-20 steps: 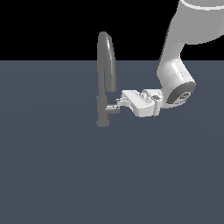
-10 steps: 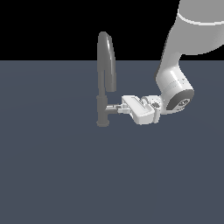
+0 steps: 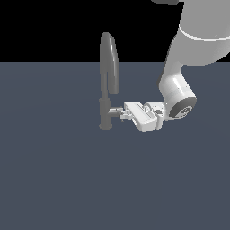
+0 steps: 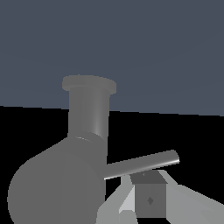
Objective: Turn on the faucet by rotating a designated handle.
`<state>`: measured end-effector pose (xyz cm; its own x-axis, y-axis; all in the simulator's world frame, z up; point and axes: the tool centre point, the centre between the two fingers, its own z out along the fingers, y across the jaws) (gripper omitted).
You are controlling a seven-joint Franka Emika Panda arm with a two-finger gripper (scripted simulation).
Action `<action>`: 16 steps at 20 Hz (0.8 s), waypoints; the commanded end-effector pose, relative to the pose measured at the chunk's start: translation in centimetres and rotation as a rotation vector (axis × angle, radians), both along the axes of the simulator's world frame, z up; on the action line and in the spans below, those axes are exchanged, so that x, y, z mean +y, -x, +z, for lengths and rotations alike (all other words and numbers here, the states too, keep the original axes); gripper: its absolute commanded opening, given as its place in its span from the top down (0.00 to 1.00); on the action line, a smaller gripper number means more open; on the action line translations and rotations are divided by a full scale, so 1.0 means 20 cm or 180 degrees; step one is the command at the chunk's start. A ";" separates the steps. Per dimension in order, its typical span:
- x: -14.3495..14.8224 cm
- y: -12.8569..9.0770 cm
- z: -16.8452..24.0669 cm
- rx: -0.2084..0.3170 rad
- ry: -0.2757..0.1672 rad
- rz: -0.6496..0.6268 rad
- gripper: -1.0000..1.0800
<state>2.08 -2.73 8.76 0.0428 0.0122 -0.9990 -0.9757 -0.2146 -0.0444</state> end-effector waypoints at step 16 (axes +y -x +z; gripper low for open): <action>0.00 -0.09 -0.16 0.0027 0.0006 -0.0021 1.00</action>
